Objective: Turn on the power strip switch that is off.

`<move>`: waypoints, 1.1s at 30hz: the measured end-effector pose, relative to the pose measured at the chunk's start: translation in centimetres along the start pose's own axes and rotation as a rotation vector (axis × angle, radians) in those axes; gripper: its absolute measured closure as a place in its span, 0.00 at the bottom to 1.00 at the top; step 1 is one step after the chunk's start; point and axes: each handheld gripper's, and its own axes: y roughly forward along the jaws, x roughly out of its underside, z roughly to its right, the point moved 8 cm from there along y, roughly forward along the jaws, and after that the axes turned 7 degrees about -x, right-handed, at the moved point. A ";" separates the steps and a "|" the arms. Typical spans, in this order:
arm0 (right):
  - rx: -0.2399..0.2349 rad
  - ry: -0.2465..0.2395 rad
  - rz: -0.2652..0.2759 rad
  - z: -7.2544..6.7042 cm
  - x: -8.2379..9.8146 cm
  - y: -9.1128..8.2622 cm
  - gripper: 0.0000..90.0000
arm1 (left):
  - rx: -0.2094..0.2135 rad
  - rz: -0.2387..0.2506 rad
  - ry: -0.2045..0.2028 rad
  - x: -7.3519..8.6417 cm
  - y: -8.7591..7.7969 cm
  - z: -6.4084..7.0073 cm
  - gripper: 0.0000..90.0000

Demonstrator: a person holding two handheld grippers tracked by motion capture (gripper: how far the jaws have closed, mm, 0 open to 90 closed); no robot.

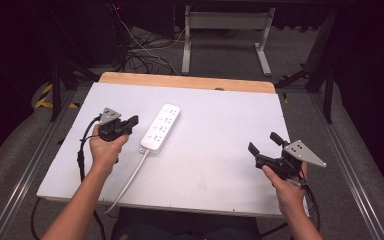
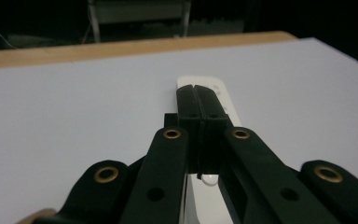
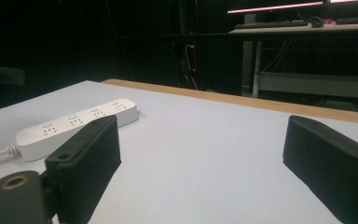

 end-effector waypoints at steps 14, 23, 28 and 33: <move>-0.007 -0.001 0.005 -0.1 -0.1 0.0 0.13 | -0.203 0.239 -0.083 0.2 -9.1 -3.4 1.00; -0.008 -0.003 0.001 -0.2 -0.1 0.2 0.13 | -0.240 0.249 -0.076 0.4 -10.2 -4.4 1.00; -0.007 -0.005 -0.001 -0.1 -0.1 0.2 0.13 | -0.250 0.252 -0.053 0.3 -10.2 -4.7 0.99; -0.010 -0.002 0.000 -0.2 -0.1 0.1 0.13 | -0.247 0.247 -0.062 0.1 -10.2 -5.0 0.59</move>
